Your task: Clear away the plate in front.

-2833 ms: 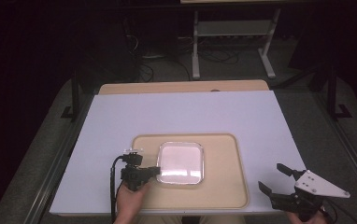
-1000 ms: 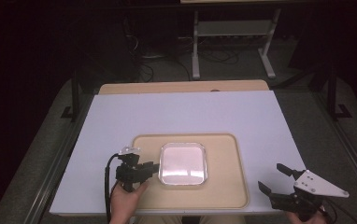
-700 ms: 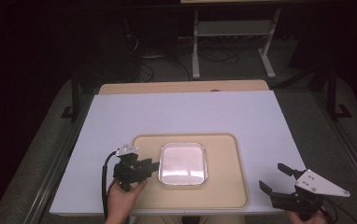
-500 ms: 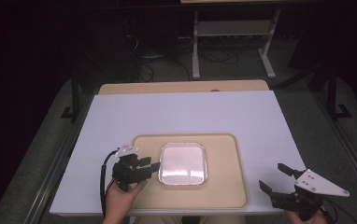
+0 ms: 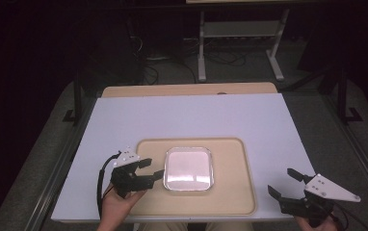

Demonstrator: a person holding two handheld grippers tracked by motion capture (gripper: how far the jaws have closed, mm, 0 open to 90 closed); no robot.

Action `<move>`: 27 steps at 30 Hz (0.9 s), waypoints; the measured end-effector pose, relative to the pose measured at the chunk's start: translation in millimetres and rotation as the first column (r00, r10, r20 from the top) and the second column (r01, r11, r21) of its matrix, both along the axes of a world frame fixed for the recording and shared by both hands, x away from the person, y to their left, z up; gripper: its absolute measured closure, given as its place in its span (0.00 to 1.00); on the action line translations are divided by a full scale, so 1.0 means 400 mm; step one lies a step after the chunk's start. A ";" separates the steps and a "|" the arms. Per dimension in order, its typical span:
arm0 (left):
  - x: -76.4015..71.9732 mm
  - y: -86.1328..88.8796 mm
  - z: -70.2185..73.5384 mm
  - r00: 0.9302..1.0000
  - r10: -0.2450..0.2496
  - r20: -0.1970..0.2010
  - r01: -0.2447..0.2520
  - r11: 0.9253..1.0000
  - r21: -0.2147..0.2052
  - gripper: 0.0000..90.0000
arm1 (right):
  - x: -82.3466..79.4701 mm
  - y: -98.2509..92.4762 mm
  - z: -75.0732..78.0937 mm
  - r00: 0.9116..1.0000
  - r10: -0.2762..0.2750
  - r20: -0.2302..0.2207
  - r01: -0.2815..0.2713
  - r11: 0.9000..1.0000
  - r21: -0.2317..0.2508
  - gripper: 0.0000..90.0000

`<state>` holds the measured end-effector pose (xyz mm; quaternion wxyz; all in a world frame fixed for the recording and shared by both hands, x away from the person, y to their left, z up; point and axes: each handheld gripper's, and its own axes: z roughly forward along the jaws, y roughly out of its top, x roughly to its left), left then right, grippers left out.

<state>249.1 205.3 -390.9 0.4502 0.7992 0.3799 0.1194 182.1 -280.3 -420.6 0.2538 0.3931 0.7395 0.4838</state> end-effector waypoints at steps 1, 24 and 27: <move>-0.005 0.004 0.006 1.000 -0.014 0.025 0.014 1.000 0.007 0.37 | 0.000 -0.001 0.000 1.000 -0.002 0.000 0.002 1.000 0.000 0.14; -0.045 0.088 0.039 0.984 -0.029 0.177 0.025 0.999 0.025 0.28 | 0.001 0.002 -0.001 1.000 -0.005 -0.005 0.005 1.000 -0.011 0.14; -0.054 0.109 0.027 0.982 -0.027 0.186 0.022 0.999 0.032 0.28 | 0.001 0.003 -0.001 1.000 -0.005 -0.007 0.005 1.000 -0.012 0.14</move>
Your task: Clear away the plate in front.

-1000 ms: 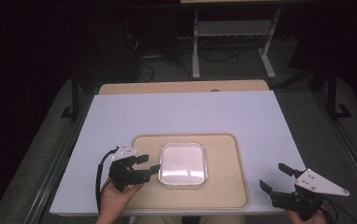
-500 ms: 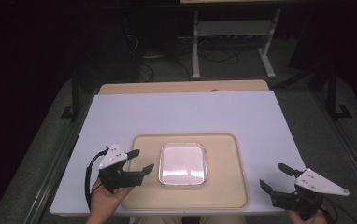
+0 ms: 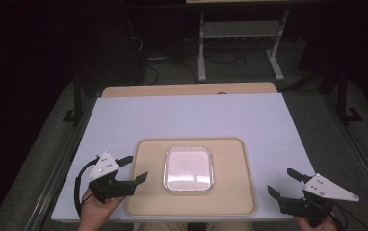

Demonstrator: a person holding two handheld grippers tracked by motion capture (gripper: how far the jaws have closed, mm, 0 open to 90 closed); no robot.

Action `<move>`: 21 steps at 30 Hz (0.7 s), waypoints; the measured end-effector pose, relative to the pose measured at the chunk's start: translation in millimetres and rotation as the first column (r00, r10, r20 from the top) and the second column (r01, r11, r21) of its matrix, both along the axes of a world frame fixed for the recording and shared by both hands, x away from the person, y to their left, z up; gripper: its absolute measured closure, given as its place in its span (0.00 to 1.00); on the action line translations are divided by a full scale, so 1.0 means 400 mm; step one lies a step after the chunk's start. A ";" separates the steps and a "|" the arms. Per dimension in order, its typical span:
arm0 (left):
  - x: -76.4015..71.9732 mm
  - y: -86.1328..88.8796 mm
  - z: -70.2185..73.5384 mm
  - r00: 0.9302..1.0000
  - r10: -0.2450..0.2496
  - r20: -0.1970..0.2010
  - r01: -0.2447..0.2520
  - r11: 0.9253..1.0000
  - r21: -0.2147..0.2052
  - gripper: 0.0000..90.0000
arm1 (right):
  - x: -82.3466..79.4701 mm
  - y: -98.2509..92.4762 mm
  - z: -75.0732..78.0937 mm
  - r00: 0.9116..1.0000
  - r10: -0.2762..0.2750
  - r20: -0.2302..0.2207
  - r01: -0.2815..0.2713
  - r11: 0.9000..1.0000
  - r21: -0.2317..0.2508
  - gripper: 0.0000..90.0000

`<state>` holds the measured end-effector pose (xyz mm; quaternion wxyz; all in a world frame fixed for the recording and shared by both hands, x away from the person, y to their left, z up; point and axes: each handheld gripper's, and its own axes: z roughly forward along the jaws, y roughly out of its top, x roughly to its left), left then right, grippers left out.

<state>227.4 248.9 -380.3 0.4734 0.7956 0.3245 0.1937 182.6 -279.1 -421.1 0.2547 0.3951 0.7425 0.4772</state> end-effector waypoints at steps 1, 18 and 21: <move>0.000 0.000 0.000 1.000 0.000 0.000 0.000 1.000 0.000 0.28 | 0.000 0.000 0.000 1.000 0.000 0.000 0.000 1.000 0.000 0.14; -0.036 0.062 -0.041 0.999 0.024 -0.023 -0.024 1.000 0.012 0.28 | 0.002 0.003 -0.001 1.000 0.003 -0.004 -0.003 1.000 -0.009 0.14; -0.040 0.065 -0.044 0.999 0.026 -0.021 -0.026 0.999 0.019 0.28 | 0.002 0.002 -0.001 1.000 0.003 -0.005 -0.004 1.000 -0.010 0.14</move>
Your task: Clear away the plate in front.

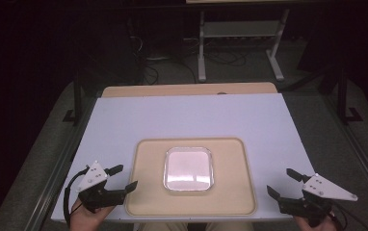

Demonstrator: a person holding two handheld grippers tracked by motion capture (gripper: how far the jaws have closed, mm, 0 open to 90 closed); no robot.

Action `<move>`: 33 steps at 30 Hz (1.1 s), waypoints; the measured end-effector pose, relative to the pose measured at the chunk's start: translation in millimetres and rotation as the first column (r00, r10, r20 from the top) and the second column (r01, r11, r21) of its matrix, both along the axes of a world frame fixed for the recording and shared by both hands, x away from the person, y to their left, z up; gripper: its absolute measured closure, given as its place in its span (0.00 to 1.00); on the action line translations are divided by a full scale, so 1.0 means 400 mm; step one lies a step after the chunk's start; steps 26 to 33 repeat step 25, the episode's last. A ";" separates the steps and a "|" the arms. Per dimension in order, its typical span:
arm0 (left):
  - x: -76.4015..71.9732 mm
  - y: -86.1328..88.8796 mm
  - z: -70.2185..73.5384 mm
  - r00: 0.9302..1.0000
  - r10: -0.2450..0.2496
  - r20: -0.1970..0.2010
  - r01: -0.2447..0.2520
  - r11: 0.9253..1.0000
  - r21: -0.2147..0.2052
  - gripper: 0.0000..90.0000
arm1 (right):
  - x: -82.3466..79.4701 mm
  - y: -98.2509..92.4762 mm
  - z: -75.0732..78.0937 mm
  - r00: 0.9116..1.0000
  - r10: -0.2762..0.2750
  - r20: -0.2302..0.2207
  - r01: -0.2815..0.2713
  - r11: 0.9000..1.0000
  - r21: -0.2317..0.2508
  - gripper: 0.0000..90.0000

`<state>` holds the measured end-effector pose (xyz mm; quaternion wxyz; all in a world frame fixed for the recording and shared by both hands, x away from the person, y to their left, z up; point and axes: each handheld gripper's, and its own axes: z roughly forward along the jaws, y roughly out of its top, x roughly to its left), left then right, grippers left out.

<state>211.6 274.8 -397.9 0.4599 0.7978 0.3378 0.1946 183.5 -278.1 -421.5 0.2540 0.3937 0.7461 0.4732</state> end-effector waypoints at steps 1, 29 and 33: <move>-0.002 0.001 -0.001 1.000 0.000 0.001 0.000 1.000 -0.001 0.28 | 0.000 0.000 0.000 1.000 0.000 -0.001 0.000 1.000 0.000 0.14; -0.010 0.026 -0.016 0.998 0.058 -0.005 -0.058 0.998 -0.018 0.29 | -0.001 0.001 0.001 1.000 0.011 0.002 -0.011 1.000 0.002 0.14; -0.010 0.026 -0.016 0.998 0.058 -0.005 -0.058 0.998 -0.018 0.29 | -0.001 0.001 0.001 1.000 0.011 0.002 -0.011 1.000 0.002 0.14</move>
